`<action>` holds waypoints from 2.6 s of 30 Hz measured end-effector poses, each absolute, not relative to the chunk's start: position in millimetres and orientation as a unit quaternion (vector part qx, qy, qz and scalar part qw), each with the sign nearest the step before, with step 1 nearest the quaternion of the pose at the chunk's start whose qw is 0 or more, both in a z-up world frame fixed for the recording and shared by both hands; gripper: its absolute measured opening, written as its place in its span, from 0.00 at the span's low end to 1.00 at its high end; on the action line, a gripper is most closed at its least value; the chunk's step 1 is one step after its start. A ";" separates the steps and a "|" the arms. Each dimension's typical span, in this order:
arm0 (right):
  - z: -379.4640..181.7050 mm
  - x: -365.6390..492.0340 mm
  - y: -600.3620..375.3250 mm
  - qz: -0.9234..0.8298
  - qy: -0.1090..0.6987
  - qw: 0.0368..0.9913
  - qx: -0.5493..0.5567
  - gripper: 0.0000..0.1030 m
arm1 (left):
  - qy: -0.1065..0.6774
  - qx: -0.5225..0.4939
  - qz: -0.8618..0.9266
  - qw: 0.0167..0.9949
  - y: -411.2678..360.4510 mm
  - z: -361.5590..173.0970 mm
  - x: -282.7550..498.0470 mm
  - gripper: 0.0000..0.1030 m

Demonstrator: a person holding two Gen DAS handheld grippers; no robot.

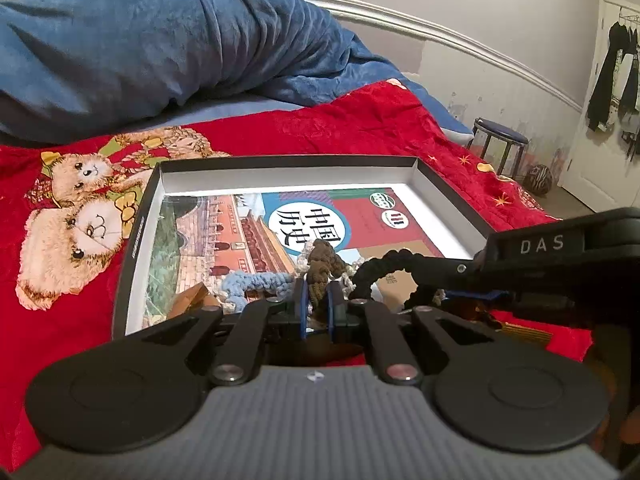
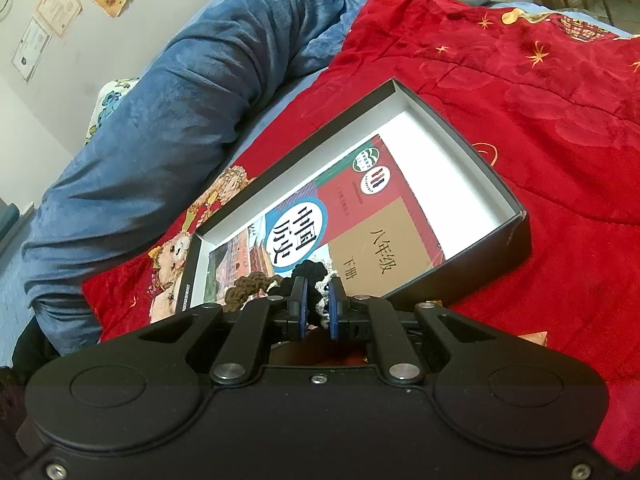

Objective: Organize objects
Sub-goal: 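Lower both scrunchies into the box and open both grippers, then move both grippers down to the brown snack packets beside the box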

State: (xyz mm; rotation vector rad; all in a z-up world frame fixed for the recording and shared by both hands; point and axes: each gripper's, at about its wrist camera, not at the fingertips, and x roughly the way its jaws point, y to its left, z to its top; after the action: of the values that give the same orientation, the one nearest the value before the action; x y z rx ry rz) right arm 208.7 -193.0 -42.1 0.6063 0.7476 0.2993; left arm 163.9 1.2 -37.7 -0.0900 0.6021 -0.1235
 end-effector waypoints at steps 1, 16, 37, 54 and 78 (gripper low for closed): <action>-42.7 209.2 -192.7 0.142 0.359 0.876 0.290 0.11 | 0.298 -0.045 -0.061 0.952 0.9 -38.5 164.3 0.14; -44.5 213.1 -195.1 0.138 0.369 0.868 0.304 0.11 | 0.300 -0.038 -0.038 0.952 -2.2 -47.2 167.8 0.17; 14.1 140.7 -193.4 0.159 0.304 0.900 0.267 0.59 | 0.256 -0.136 0.034 0.957 33.2 -17.4 93.6 0.78; 38.3 91.3 -245.6 0.135 0.266 0.899 0.321 0.61 | 0.278 -0.045 -0.014 0.959 -33.4 -10.8 45.4 0.84; 0.2 146.3 -243.8 0.066 0.372 0.890 0.254 0.58 | 0.301 0.004 -0.108 0.947 -51.3 -25.0 91.9 0.83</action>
State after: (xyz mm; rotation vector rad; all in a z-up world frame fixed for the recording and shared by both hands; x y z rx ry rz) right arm 146.3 -243.8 0.2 0.5279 0.7728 0.1366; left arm 91.9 -51.3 -25.0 0.0085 0.6136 -0.2197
